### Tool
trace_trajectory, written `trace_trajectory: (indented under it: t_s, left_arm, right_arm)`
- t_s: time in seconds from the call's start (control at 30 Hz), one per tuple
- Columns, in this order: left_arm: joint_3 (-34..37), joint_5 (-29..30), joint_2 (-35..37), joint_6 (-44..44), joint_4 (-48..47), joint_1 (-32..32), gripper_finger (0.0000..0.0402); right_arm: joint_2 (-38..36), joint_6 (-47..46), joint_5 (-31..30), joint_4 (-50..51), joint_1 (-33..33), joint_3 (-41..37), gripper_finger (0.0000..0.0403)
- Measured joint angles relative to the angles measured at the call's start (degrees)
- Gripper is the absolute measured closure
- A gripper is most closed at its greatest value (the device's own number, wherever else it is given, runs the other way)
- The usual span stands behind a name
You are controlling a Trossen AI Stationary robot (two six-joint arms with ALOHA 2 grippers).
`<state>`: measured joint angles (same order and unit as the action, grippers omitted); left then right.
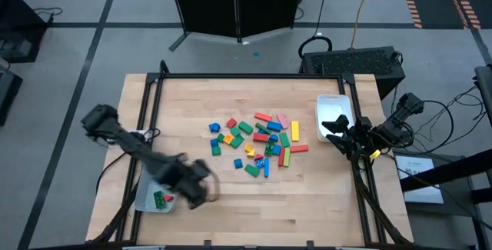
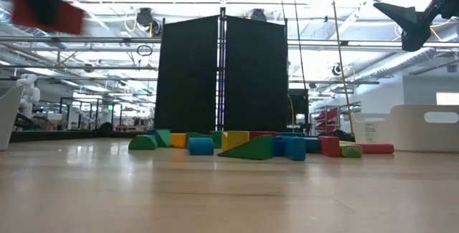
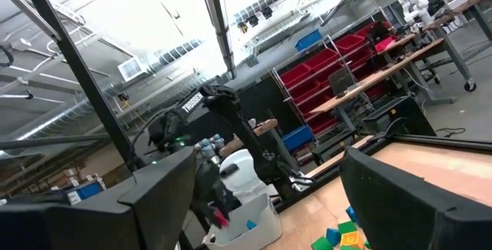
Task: Sort blocks by size
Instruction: Put the orange triangle block into the gray bin, then put the green cylindrical block into the gray bin
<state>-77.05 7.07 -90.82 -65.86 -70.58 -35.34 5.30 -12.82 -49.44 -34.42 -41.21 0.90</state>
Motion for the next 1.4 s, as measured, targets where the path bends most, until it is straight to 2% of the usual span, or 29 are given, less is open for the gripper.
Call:
trace_trajectory:
  t_s: [0.13,0.27,0.43,0.6,0.67,0.7,0.83,0.93,1.03,1.13,1.27,1.33,1.4]
  left_arm:
    - [0.8,0.6,4.8,-20.9,-7.8,-10.0,0.0333]
    - [1.0,0.6,5.3,-34.8,-12.8,-18.3,0.0333]
    - [2.3,0.6,5.1,-41.2,-12.9,-23.7,0.0333]
    - [3.3,0.6,4.6,-44.5,-12.4,-24.4,0.0333]
    - [3.9,0.6,4.5,-44.4,-12.4,-24.4,0.0326]
    - [4.3,0.6,4.5,-44.6,-12.4,-24.3,0.0311]
    - [6.0,-0.3,4.5,-44.8,-12.8,-22.9,0.0218]
    - [7.2,-0.6,4.4,-44.8,-14.0,-20.7,0.0167]
    - [7.5,-0.2,4.4,-42.7,-14.1,-17.4,0.0144]
    - [7.5,4.6,4.4,-39.2,-13.8,-13.3,0.0140]
    - [7.5,16.6,4.4,-27.2,-8.3,-4.6,0.0138]
    - [7.5,20.8,4.4,-16.5,-3.5,0.5,0.0138]
    - [8.4,22.3,4.5,-4.6,3.2,6.0,0.0138]
  right_arm:
    - [0.0,-0.2,0.0,0.0,0.0,0.0,0.0090]
    - [0.0,-0.2,0.0,-0.1,0.0,0.0,0.0090]
    - [0.0,-0.2,0.0,-0.5,0.0,0.0,0.0090]
    - [0.0,-0.2,0.0,-0.5,0.0,0.0,0.0090]
    - [0.0,-0.2,0.0,-0.5,0.0,0.0,0.0090]
    - [0.0,-0.2,0.0,-0.5,0.0,0.0,0.0090]
    - [0.0,-0.2,0.0,-0.5,0.0,0.0,0.0090]
    - [0.0,-0.2,0.0,-0.5,0.0,0.0,0.0090]
    - [0.0,-0.2,0.0,-0.5,0.0,0.0,0.0090]
    - [0.0,-0.2,0.0,-0.5,0.0,0.0,0.0090]
    - [0.0,-0.1,0.0,-0.5,0.0,0.0,0.0090]
    - [0.0,0.0,0.0,-0.5,0.0,0.0,0.0090]
    - [0.0,0.0,0.0,-0.4,0.0,0.0,0.0090]
